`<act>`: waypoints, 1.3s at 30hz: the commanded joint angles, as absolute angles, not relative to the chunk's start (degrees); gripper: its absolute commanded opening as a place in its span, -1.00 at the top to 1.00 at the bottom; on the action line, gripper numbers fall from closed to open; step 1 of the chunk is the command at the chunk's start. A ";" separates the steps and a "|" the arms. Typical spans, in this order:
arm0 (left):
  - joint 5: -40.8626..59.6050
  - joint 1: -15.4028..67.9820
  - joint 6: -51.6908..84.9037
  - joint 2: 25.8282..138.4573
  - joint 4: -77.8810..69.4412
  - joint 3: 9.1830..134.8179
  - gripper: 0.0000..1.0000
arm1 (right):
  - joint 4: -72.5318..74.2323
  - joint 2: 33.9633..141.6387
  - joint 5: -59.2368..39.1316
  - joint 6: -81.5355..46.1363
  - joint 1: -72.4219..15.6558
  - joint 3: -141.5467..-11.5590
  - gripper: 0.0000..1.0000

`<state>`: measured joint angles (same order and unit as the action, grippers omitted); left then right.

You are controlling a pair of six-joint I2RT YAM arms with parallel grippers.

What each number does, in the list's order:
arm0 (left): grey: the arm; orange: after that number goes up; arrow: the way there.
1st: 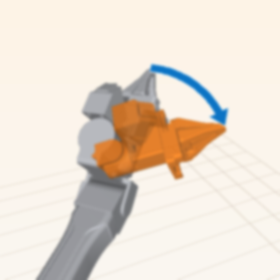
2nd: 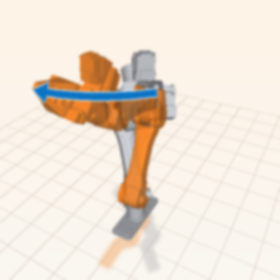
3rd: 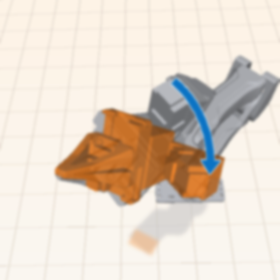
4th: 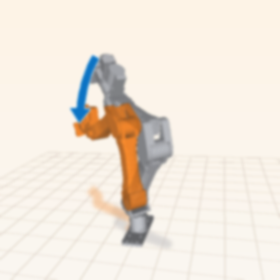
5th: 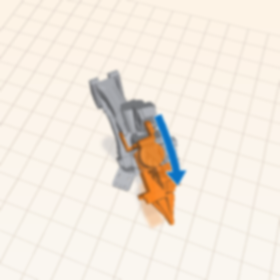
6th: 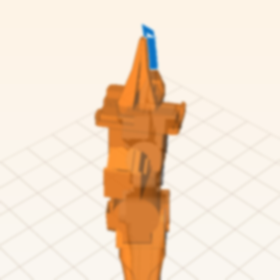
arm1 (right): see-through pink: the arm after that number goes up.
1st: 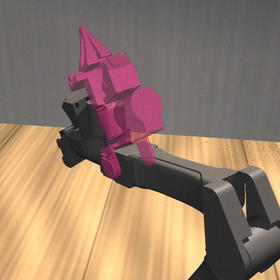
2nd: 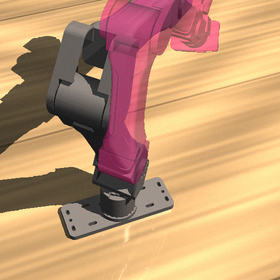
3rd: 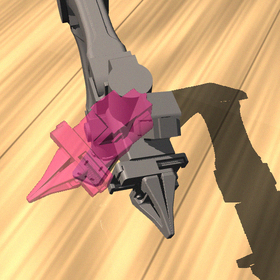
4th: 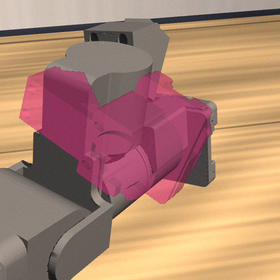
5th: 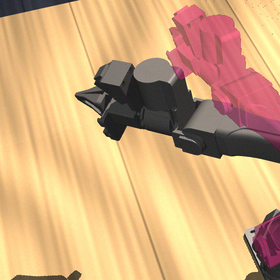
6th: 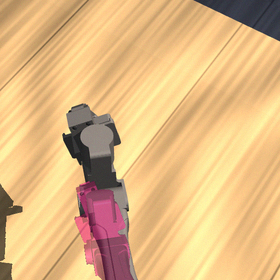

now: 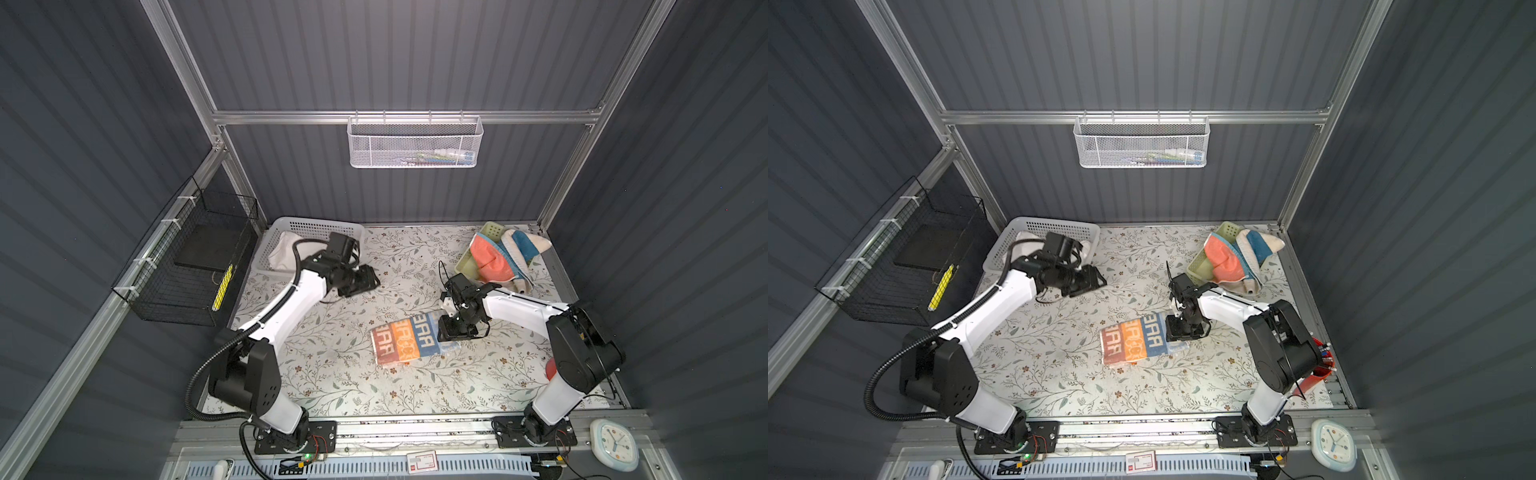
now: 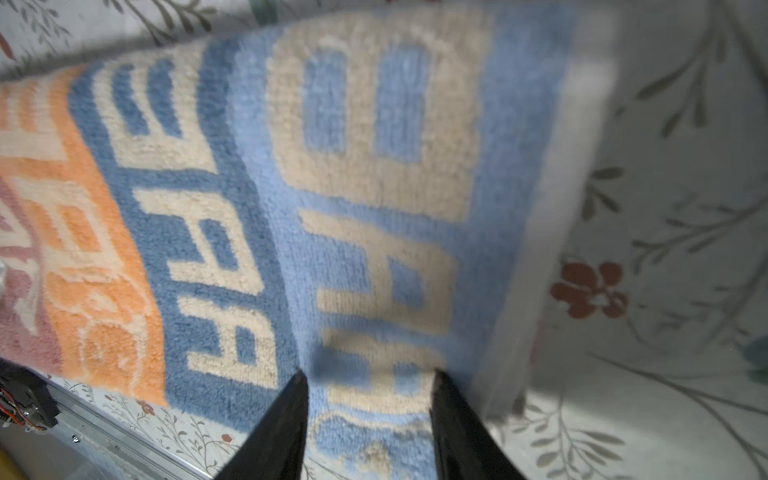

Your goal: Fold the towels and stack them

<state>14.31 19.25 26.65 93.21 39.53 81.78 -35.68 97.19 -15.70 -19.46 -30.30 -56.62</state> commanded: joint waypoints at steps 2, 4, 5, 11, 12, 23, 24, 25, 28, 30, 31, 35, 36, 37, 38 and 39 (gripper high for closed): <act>12.60 13.37 19.08 106.25 50.05 93.45 -0.06 | -37.18 97.71 -16.01 -20.17 -28.96 -54.44 0.01; 13.25 12.76 18.52 111.64 51.90 99.10 -0.03 | -37.99 96.47 -15.36 -20.54 -28.53 -53.15 0.01; 12.84 12.74 18.35 113.94 52.54 101.40 -0.02 | -38.07 95.59 -14.83 -20.77 -28.30 -52.29 0.01; 15.98 12.96 20.37 121.68 51.95 107.13 0.07 | -37.22 91.45 -15.40 -22.27 -27.75 -47.89 0.01; 17.25 13.42 20.99 122.11 51.53 107.30 0.10 | -37.07 91.16 -15.55 -22.47 -27.77 -47.53 0.01; 17.16 22.10 21.23 122.63 53.27 113.39 -0.02 | -36.25 89.33 -16.52 -23.22 -27.86 -48.11 0.00; 16.00 22.15 20.90 121.68 53.96 113.47 -0.06 | -36.42 88.96 -16.37 -23.24 -27.80 -48.31 0.00; 14.98 22.15 20.64 120.16 54.22 113.02 -0.09 | -36.64 88.60 -16.17 -23.21 -27.86 -48.57 0.00; 12.28 22.22 20.07 114.16 54.36 110.06 -0.16 | -37.32 87.71 -15.05 -22.84 -27.86 -49.13 -0.01; 11.09 22.48 19.95 109.61 54.43 106.81 -0.16 | -37.55 87.64 -14.46 -22.63 -27.84 -49.46 -0.01; 10.18 22.69 20.18 107.09 54.70 104.44 -0.16 | -37.78 87.71 -14.31 -22.58 -27.86 -49.57 -0.01; 8.00 24.34 23.10 96.19 53.52 90.46 -0.16 | -38.05 87.18 -13.94 -22.57 -27.86 -49.66 -0.02; 8.00 24.79 24.38 93.69 52.84 86.54 -0.15 | -38.05 86.94 -13.80 -22.58 -27.85 -49.61 -0.03; 8.04 25.40 26.26 90.95 51.87 82.04 -0.16 | -38.14 86.60 -13.47 -22.46 -27.83 -49.66 -0.03; 8.60 25.86 28.23 88.18 50.79 76.07 -0.16 | -38.21 86.33 -13.16 -22.35 -27.86 -49.66 -0.04; 9.85 26.20 30.26 86.04 49.27 71.90 -0.17 | -38.36 86.23 -12.91 -22.14 -27.82 -49.66 -0.04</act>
<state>9.37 24.97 24.82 88.25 49.32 81.12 -36.58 87.48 -14.52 -22.50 -27.83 -48.66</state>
